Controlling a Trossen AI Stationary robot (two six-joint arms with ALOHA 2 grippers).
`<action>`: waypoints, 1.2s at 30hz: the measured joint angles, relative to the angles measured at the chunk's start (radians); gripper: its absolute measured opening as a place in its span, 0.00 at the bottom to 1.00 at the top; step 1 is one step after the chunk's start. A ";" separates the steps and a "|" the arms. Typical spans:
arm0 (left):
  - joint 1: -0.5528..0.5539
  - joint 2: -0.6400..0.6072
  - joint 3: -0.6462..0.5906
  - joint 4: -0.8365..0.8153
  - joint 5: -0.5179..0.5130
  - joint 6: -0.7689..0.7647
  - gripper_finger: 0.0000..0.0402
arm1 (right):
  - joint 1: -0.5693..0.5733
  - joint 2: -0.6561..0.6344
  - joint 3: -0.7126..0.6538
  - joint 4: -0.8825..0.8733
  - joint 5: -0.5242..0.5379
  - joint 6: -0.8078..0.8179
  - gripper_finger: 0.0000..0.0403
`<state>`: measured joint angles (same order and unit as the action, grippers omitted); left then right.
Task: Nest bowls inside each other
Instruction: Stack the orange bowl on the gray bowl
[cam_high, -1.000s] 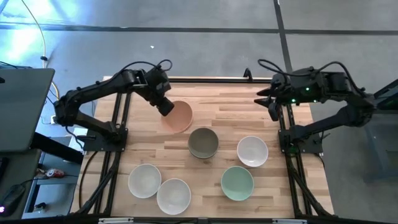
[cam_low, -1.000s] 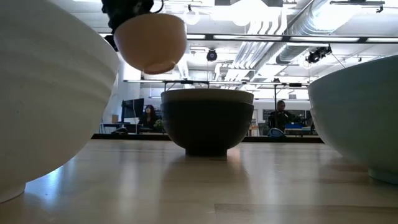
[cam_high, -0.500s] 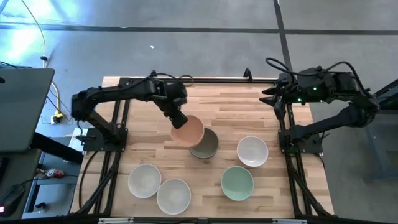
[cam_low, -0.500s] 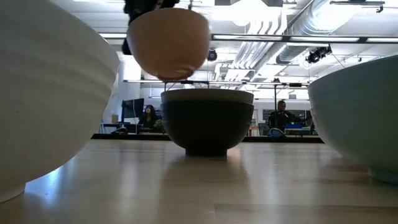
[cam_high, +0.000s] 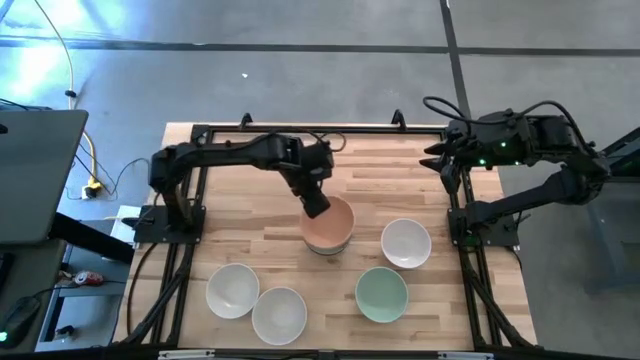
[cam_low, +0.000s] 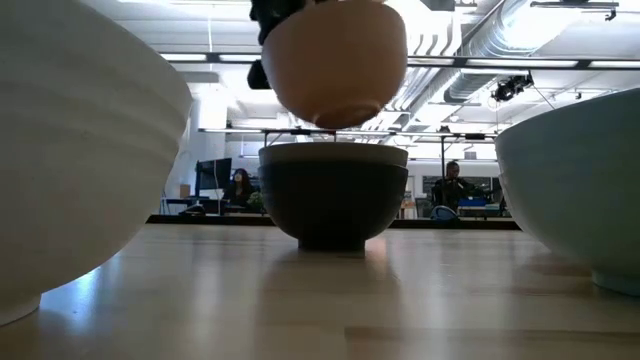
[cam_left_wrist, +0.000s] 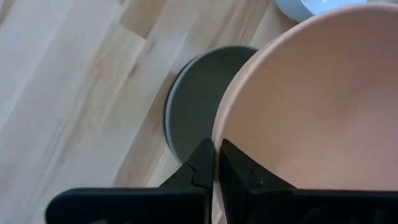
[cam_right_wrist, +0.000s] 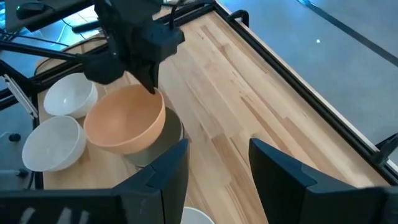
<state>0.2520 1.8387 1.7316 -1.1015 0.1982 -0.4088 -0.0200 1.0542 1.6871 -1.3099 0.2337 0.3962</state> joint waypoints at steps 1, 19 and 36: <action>-0.004 0.010 0.001 -0.003 0.000 0.000 0.00 | 0.000 0.000 0.000 -0.004 0.000 0.000 0.39; -0.017 0.099 0.001 0.008 -0.091 -0.003 0.00 | 0.000 0.000 0.000 -0.017 -0.001 -0.003 0.39; -0.026 0.161 0.000 -0.003 -0.119 0.004 0.00 | 0.001 0.000 0.000 -0.017 -0.001 0.001 0.39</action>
<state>0.2263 1.9998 1.7317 -1.1044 0.0788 -0.4050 -0.0193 1.0542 1.6872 -1.3273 0.2324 0.3972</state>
